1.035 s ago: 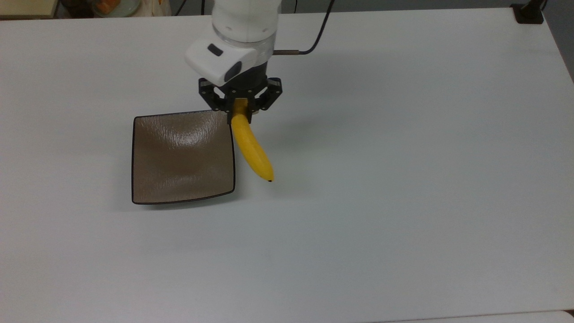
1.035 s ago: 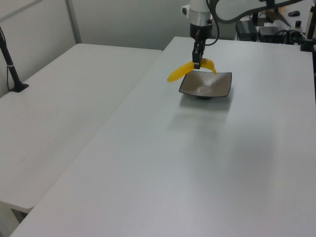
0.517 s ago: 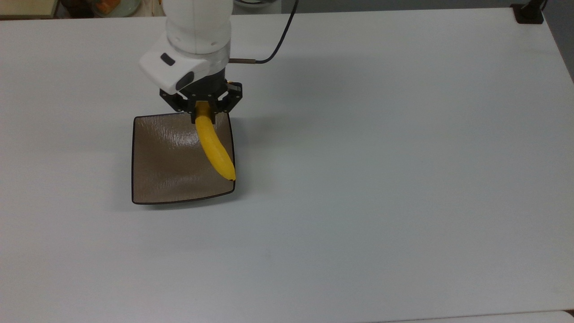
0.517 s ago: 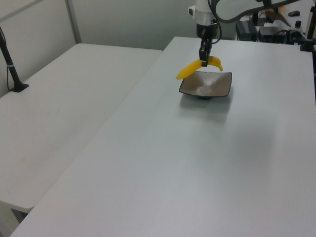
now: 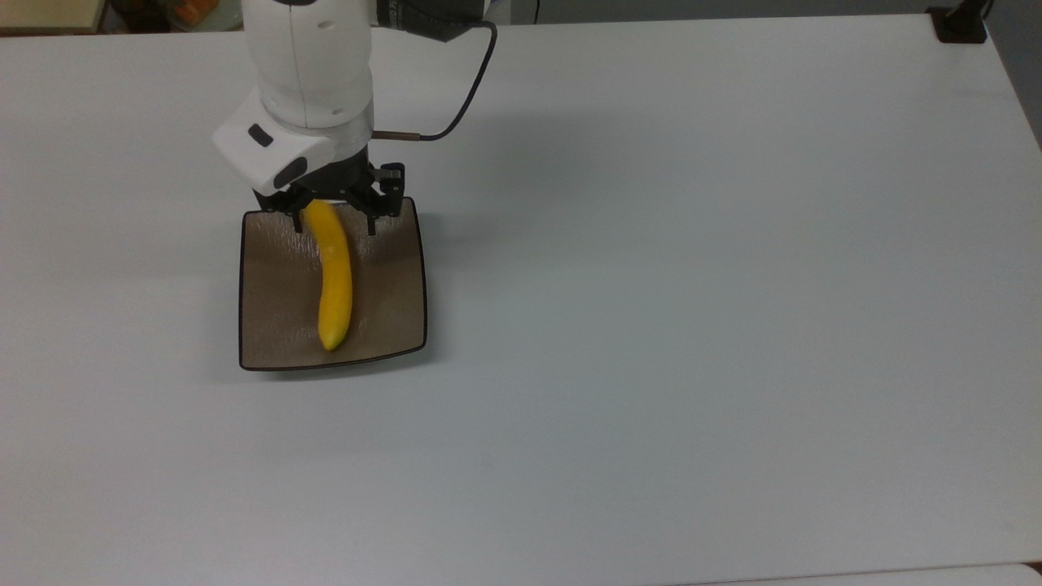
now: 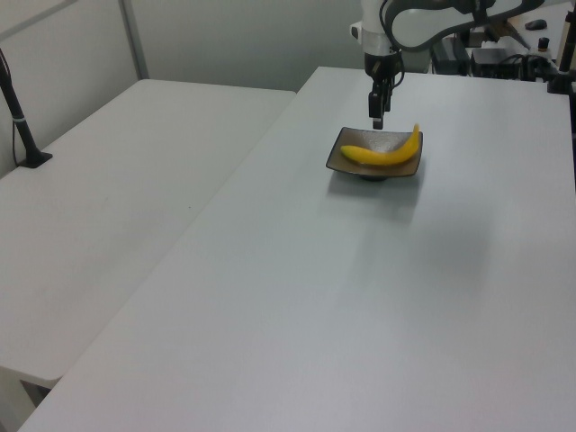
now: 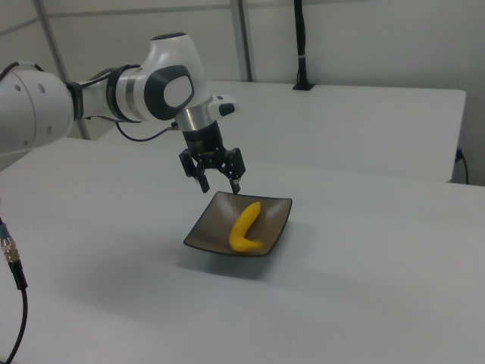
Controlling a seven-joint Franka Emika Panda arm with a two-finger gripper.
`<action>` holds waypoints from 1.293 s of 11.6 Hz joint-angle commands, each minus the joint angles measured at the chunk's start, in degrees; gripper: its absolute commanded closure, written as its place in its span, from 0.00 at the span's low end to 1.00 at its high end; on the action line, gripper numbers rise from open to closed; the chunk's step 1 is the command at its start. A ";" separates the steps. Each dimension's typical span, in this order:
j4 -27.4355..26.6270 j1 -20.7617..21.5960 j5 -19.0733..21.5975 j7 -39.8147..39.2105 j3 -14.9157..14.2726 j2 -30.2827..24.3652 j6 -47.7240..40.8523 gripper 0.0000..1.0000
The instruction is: Bananas placed on a ceramic plate
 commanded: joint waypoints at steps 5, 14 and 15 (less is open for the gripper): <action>-0.58 1.14 1.67 8.35 0.95 -1.51 0.56 0.00; -9.08 2.46 9.50 16.21 4.47 -13.97 -1.12 0.00; -11.37 2.46 9.50 14.46 4.47 -15.73 -1.02 0.00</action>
